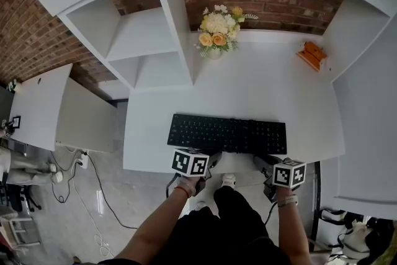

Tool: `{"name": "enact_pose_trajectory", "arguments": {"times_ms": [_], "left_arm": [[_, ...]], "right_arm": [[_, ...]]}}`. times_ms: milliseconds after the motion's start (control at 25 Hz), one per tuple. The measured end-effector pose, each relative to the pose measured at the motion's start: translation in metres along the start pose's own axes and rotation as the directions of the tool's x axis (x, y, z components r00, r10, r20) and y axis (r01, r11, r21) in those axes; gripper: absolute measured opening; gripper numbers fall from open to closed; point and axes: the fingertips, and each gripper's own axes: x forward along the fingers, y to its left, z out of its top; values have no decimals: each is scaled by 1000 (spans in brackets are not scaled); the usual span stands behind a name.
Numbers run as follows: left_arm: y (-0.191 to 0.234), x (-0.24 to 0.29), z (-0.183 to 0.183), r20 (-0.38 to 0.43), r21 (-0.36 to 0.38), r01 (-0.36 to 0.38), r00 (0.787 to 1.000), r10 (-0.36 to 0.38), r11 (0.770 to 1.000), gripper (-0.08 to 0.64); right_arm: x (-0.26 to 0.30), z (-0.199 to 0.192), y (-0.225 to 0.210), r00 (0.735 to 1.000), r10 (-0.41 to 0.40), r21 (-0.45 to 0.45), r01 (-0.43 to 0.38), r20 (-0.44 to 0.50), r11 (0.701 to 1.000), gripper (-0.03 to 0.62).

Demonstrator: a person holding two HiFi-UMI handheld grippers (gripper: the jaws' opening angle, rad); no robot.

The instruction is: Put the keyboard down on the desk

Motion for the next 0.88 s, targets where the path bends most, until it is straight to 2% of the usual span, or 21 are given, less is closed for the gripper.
{"name": "enact_pose_trajectory", "arguments": {"times_ms": [120,360,440,600,680,760,880], "left_arm": [[-1,1,-3,-7,-21,8,1000,-8,1000,0],[0,-4,-8,-8,-42,14,1000,-15,999,0],[-1,-8,-5,18,-48,25,1000,-24,999,0],[3,-17,6,64,-48,20,998,-17,999,0],[6,-23,10,88,-38,12,996,-9,999,0],[7,-32,19,145,-10,5,989,-4,1000,0],[4,-47,33,253,102,-44,967,17,994,0]], "right_arm": [[0,-2,1,1000,-3,31,3,10,1000,-2],[2,-13,-1,1000,-16,72,17,-7,997,-2],[1,-15,2,1000,-7,69,8,-11,998,-3],[-2,-7,10,999,29,63,-32,38,998,-2],[-3,-5,15,998,38,37,-39,52,999,-2],[-6,1,21,994,52,-9,-51,92,999,-2],[-14,16,40,980,89,-124,-67,181,990,-2]]}}
